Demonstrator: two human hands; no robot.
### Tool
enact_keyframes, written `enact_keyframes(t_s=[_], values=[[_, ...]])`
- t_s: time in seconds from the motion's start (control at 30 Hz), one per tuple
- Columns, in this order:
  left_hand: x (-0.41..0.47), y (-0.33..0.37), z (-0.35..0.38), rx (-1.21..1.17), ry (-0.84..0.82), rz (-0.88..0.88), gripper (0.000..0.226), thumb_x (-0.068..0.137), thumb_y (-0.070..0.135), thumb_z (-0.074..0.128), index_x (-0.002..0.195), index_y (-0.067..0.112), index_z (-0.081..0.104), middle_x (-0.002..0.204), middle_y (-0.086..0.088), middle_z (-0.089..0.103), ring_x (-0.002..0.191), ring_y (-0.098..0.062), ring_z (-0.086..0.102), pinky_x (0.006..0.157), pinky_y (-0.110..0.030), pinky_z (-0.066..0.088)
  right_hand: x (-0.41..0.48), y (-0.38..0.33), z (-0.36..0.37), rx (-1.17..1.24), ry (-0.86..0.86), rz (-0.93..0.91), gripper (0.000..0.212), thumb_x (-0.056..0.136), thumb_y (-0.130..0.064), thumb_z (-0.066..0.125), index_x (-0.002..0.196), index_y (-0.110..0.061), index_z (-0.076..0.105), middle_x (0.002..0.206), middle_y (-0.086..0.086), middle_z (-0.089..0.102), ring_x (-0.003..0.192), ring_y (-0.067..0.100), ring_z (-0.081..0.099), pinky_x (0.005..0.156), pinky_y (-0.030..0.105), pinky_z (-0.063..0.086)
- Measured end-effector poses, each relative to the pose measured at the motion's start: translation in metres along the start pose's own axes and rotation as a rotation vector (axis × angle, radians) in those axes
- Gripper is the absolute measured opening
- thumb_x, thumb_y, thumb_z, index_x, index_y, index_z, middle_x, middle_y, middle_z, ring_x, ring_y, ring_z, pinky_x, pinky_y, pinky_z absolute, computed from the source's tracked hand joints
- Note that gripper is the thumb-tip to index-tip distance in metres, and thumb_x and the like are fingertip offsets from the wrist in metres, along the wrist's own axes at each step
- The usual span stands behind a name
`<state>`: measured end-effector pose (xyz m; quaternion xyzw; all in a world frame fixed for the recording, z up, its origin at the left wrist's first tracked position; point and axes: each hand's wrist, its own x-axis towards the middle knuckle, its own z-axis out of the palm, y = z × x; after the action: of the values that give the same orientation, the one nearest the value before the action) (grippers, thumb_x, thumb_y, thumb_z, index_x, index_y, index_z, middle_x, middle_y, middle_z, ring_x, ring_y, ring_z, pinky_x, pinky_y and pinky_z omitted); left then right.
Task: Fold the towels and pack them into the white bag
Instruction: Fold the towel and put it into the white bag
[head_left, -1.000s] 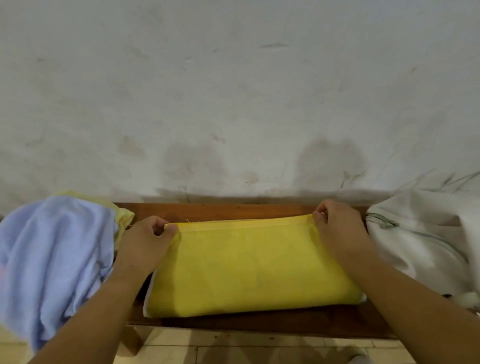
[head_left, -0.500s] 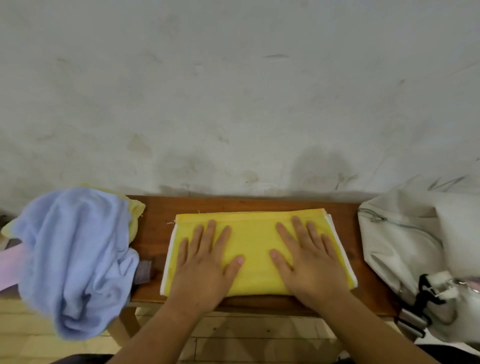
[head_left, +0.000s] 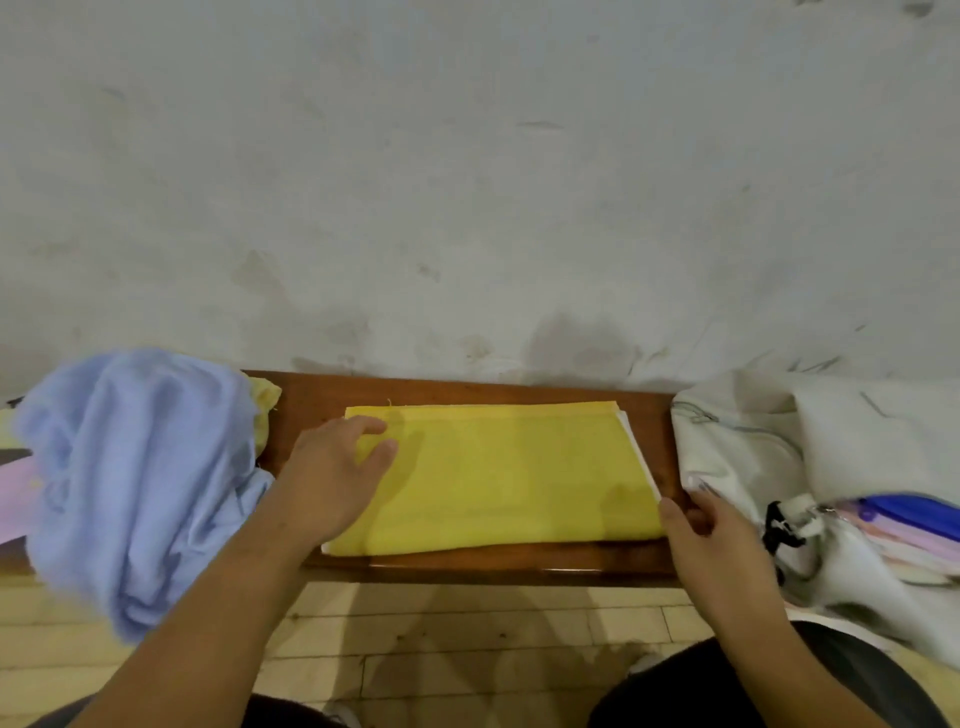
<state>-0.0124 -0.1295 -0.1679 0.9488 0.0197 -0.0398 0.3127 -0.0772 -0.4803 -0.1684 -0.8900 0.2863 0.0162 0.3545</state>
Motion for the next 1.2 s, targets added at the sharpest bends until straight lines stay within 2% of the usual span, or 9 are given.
enact_keyframes(t_s=[0.13, 0.3, 0.43, 0.57, 0.7, 0.93, 1.03, 1.1, 1.2], values=[[-0.004, -0.003, -0.008, -0.035, -0.048, -0.016, 0.035, 0.102, 0.041, 0.051, 0.132, 0.025, 0.060, 0.136, 0.004, 0.060, 0.122, -0.017, 0.055, 0.098, -0.031, 0.044, -0.004, 0.012, 0.003, 0.340, -0.079, 0.289, 0.063, 0.094, -0.049, 0.065, 0.139, -0.005, 0.055, 0.098, 0.011, 0.071, 0.087, 0.028, 0.071, 0.093, 0.051, 0.055], [-0.008, 0.003, -0.005, -0.058, -0.100, 0.027, 0.034, 0.103, 0.040, 0.051, 0.132, 0.026, 0.060, 0.136, 0.008, 0.059, 0.122, -0.013, 0.054, 0.093, -0.025, 0.041, 0.003, -0.008, 0.003, 0.919, -0.188, 0.425, 0.049, 0.097, -0.028, 0.068, 0.141, -0.011, 0.056, 0.127, 0.014, 0.063, 0.105, 0.026, 0.063, 0.080, 0.036, 0.053], [-0.007, 0.008, -0.004, -0.055, -0.113, 0.050, 0.033, 0.103, 0.040, 0.050, 0.132, 0.026, 0.061, 0.135, 0.009, 0.060, 0.114, -0.008, 0.053, 0.088, -0.022, 0.037, 0.003, -0.025, 0.006, 0.995, -0.233, 0.505, 0.036, 0.095, -0.027, 0.070, 0.128, -0.015, 0.060, 0.112, 0.012, 0.063, 0.099, 0.025, 0.061, 0.086, 0.037, 0.049], [-0.012, 0.015, 0.001, -0.057, -0.201, 0.142, 0.031, 0.102, 0.044, 0.051, 0.131, 0.034, 0.059, 0.140, 0.012, 0.054, 0.127, -0.009, 0.047, 0.097, -0.026, 0.038, 0.004, -0.033, 0.018, 0.862, -0.232, 0.475, 0.031, 0.090, -0.028, 0.077, 0.108, -0.008, 0.062, 0.100, 0.009, 0.060, 0.084, 0.020, 0.058, 0.067, 0.034, 0.053], [-0.032, 0.038, 0.021, 0.097, -0.421, 0.290, 0.050, 0.101, 0.054, 0.046, 0.148, 0.040, 0.041, 0.162, 0.013, 0.025, 0.152, -0.018, 0.013, 0.123, -0.042, 0.018, 0.010, -0.032, 0.029, 0.805, -0.088, 0.357, 0.033, 0.097, -0.020, 0.069, 0.126, -0.007, 0.059, 0.112, 0.009, 0.064, 0.095, 0.025, 0.064, 0.068, 0.035, 0.054], [-0.050, 0.060, 0.069, 0.289, -0.469, 0.390, 0.074, 0.098, 0.065, 0.039, 0.158, 0.043, 0.002, 0.166, 0.008, -0.020, 0.153, -0.018, -0.019, 0.125, -0.046, -0.004, 0.015, -0.042, 0.019, 1.084, 0.078, 0.329, 0.041, 0.101, -0.020, 0.058, 0.141, -0.016, 0.049, 0.134, 0.009, 0.058, 0.114, 0.029, 0.061, 0.091, 0.047, 0.056], [-0.043, 0.078, 0.067, 0.097, -0.517, 0.343, 0.068, 0.100, 0.061, 0.038, 0.159, 0.043, 0.009, 0.168, 0.010, -0.010, 0.154, -0.016, -0.011, 0.125, -0.043, 0.002, 0.013, -0.055, 0.015, 1.079, 0.176, 0.315, 0.035, 0.099, -0.026, 0.058, 0.133, -0.019, 0.054, 0.120, 0.007, 0.064, 0.105, 0.026, 0.065, 0.089, 0.048, 0.058], [-0.032, 0.083, 0.051, -0.102, -0.495, 0.262, 0.057, 0.104, 0.051, 0.040, 0.157, 0.040, 0.023, 0.166, 0.008, 0.018, 0.150, -0.017, 0.022, 0.120, -0.038, 0.024, 0.006, -0.070, 0.016, 0.994, 0.284, 0.222, 0.022, 0.100, -0.029, 0.056, 0.120, -0.020, 0.055, 0.099, -0.001, 0.063, 0.088, 0.016, 0.062, 0.077, 0.034, 0.055], [-0.007, 0.060, 0.019, -0.354, -0.385, 0.042, 0.038, 0.104, 0.038, 0.044, 0.142, 0.035, 0.051, 0.129, 0.007, 0.063, 0.098, -0.017, 0.068, 0.086, -0.035, 0.056, -0.019, -0.095, 0.025, 0.775, 0.394, -0.067, 0.013, 0.102, -0.029, 0.054, 0.112, -0.021, 0.053, 0.089, -0.009, 0.057, 0.075, 0.007, 0.055, 0.063, 0.026, 0.044]])
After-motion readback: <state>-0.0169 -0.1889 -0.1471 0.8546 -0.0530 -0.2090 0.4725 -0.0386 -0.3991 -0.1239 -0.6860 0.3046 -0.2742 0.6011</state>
